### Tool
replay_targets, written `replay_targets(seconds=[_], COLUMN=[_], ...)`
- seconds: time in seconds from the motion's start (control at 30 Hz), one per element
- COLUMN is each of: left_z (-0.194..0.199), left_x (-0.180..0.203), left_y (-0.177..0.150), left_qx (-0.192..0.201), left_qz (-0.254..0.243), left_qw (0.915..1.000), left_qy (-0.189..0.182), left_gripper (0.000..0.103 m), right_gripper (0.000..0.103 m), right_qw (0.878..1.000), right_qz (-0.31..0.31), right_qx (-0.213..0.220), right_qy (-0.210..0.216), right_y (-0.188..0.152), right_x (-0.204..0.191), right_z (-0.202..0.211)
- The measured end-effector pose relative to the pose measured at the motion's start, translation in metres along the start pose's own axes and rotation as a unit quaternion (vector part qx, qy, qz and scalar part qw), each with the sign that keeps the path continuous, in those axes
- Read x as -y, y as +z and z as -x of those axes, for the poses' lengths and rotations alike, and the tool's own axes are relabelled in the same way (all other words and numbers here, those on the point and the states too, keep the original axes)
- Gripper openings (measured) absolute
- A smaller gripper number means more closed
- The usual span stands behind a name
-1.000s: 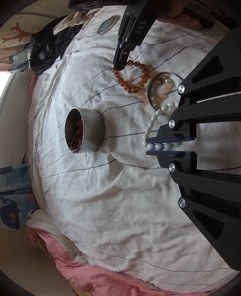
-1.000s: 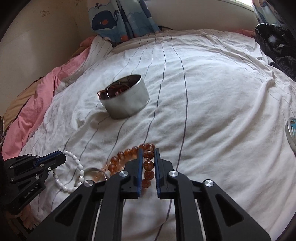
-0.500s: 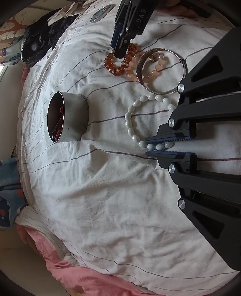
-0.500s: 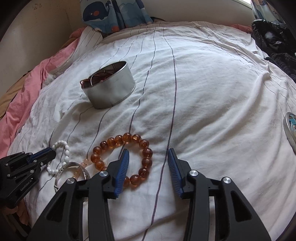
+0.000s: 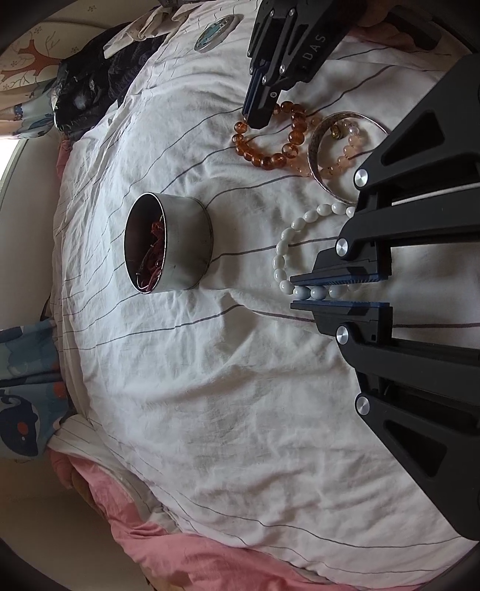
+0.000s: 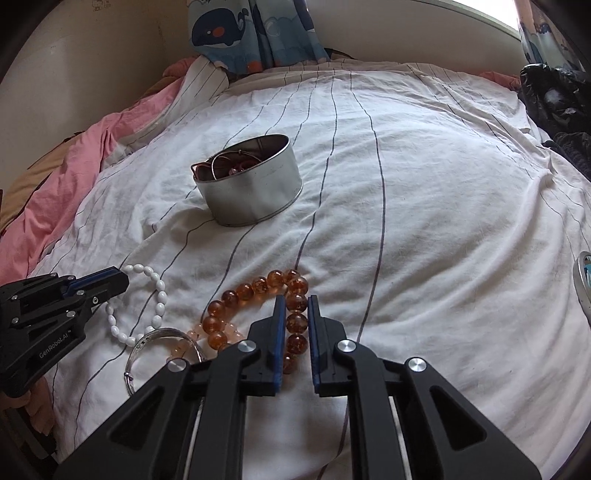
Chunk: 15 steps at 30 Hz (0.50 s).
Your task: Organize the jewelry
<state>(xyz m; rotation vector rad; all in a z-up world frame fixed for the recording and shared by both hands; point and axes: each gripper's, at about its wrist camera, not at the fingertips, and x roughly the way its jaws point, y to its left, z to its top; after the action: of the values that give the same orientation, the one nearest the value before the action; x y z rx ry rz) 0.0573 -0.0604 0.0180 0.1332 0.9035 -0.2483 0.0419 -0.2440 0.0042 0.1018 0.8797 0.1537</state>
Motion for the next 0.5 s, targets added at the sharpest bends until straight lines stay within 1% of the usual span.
replay_targets(seconds=[0.07,0.13,0.17,0.23,0.37,0.5], left_z=[-0.004,-0.007,-0.008,-0.008,-0.01,-0.014], left_x=[-0.001,-0.003,-0.005,-0.007,-0.005,-0.002], left_y=[-0.002,-0.005,-0.007,-0.009,-0.009,-0.011], left_qx=[-0.009,-0.014,-0.016,-0.017,-0.02,-0.024], left_qz=[-0.001,0.0,0.001,0.005,0.003,-0.004], left_qw=[1.0,0.9999,0.9999,0.9998,0.9998,0.9997], left_qy=[0.001,0.002,0.001,-0.001,0.002,0.009], left_gripper=[0.007,0.007,0.008,0.008,0.008,0.009], right_gripper=[0.013,0.024,0.027,0.035,0.037,0.037], right_qw=[1.0,1.0,1.0,1.0,1.0,1.0], right_qz=[-0.003,-0.001,0.001,0.005,0.005,0.004], right_qx=[-0.003,-0.004,-0.002,-0.002,-0.005,-0.017], right_qy=[-0.003,-0.006,-0.009,-0.013,-0.02,-0.024], right_y=[0.0,-0.001,0.0,-0.001,-0.001,-0.002], right_x=[0.001,0.0,0.0,-0.002,-0.001,0.0], right_z=[-0.001,-0.002,-0.001,-0.001,-0.003,-0.008])
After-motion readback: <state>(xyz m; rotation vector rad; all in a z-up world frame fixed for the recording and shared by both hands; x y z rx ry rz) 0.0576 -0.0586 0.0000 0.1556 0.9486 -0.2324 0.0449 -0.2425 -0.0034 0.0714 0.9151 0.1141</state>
